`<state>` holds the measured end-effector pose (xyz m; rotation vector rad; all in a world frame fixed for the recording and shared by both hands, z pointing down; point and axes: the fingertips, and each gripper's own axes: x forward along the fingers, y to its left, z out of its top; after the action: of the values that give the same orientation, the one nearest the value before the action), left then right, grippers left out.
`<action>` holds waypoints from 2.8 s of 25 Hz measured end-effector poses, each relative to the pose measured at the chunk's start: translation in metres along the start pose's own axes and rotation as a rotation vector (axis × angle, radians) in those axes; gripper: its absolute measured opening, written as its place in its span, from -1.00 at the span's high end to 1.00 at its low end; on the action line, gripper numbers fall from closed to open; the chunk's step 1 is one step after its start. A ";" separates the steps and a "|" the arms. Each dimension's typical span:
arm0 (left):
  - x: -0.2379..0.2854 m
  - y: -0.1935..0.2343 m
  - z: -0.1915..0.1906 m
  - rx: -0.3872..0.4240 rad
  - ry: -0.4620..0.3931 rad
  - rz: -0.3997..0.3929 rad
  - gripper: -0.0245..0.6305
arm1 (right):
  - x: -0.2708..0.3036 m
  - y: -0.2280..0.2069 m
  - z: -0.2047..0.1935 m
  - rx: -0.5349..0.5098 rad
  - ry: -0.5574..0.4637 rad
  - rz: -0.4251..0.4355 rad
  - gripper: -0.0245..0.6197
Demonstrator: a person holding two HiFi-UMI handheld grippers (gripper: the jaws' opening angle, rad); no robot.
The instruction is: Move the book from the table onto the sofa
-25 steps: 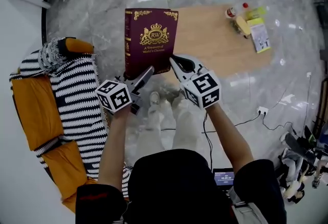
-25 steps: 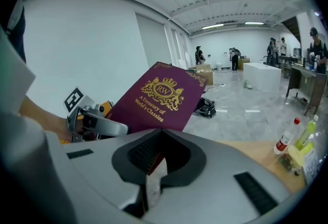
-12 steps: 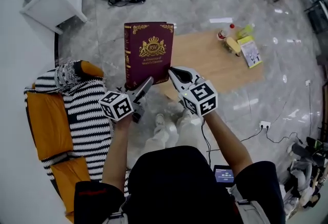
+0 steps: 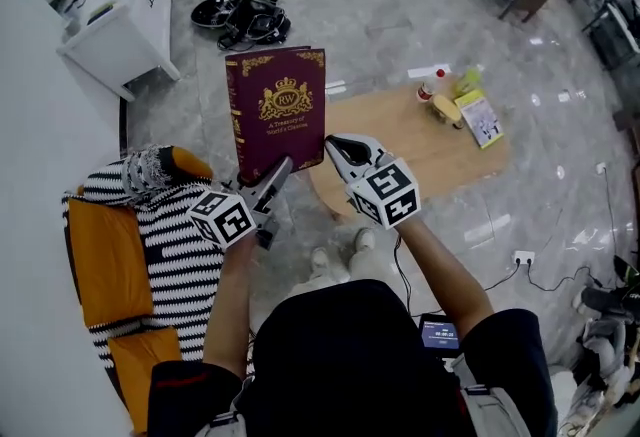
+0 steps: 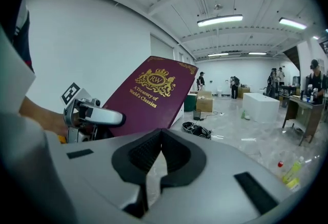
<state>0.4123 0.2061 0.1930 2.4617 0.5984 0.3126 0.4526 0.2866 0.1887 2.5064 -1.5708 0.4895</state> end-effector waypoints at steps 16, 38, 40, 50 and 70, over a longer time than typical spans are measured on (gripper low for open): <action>-0.002 -0.027 0.018 0.097 -0.102 0.072 0.18 | -0.009 -0.003 0.026 -0.082 -0.073 0.057 0.87; -0.135 -0.026 0.010 0.149 -0.331 0.651 0.18 | 0.044 0.108 0.053 -0.177 -0.072 0.607 0.87; -0.128 -0.037 0.012 0.152 -0.351 0.704 0.18 | 0.038 0.100 0.057 -0.196 -0.070 0.653 0.87; -0.246 -0.033 -0.019 0.092 -0.553 0.886 0.18 | 0.057 0.229 0.035 -0.315 -0.065 0.874 0.87; -0.431 -0.037 -0.068 0.020 -0.675 1.139 0.18 | 0.071 0.436 0.015 -0.262 0.046 1.129 0.87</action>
<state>-0.0002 0.0582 0.1890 2.4392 -1.1034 -0.1251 0.0938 0.0283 0.1769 1.2105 -2.6813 0.3804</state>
